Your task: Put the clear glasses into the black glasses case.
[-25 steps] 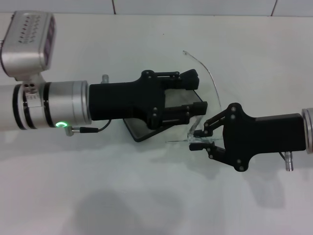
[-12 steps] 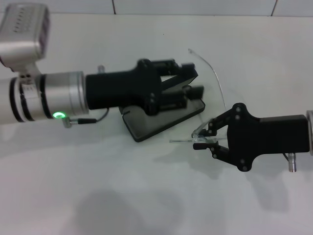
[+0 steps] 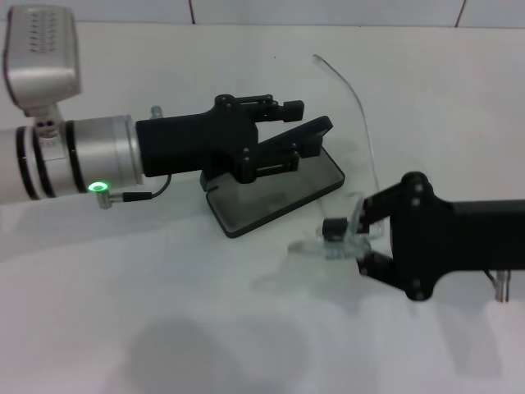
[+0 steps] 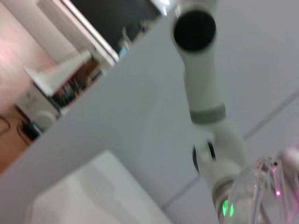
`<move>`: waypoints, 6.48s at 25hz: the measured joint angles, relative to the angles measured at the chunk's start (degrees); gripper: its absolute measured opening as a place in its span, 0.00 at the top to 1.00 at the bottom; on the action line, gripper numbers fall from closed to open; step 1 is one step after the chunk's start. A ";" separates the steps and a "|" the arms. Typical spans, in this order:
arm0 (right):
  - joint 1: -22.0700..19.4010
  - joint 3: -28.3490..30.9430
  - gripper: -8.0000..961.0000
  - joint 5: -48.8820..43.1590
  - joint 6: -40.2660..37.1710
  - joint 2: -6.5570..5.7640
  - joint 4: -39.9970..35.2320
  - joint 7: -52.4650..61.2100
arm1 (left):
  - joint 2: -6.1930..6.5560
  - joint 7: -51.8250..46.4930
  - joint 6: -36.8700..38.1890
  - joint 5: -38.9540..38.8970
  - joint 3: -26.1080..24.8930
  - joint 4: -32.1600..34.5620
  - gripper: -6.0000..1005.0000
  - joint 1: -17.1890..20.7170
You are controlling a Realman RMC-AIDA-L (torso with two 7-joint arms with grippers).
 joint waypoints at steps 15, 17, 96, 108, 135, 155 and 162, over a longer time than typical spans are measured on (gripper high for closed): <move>6.17 -9.58 0.87 4.45 -3.70 0.26 8.00 5.72 | -1.29 2.06 -1.41 0.45 -0.34 -0.01 0.41 -2.16; 6.81 -9.70 0.87 6.40 -1.94 0.25 9.53 6.89 | -1.27 3.43 0.12 -0.23 -0.38 0.01 0.41 -1.79; 2.78 -32.23 0.86 -12.54 63.90 0.11 -8.21 23.06 | -1.37 15.50 -3.82 -18.04 -9.20 -5.27 0.41 7.47; 7.40 -35.35 0.85 -11.25 68.14 0.26 -1.89 25.46 | -1.58 15.79 -4.56 -18.04 -8.99 -6.16 0.41 6.11; 5.59 -39.75 0.59 -11.34 72.81 -0.08 -5.24 24.70 | -1.56 16.65 -5.36 -18.05 -8.94 -8.09 0.41 4.63; 7.02 26.60 0.57 4.54 2.46 -0.46 19.72 33.52 | -1.37 10.07 -14.60 -13.73 -6.72 -7.76 0.41 1.51; 6.38 40.32 0.57 12.69 0.31 -0.44 31.20 32.75 | -1.40 0.13 -26.49 -3.42 0.44 -7.46 0.41 -4.56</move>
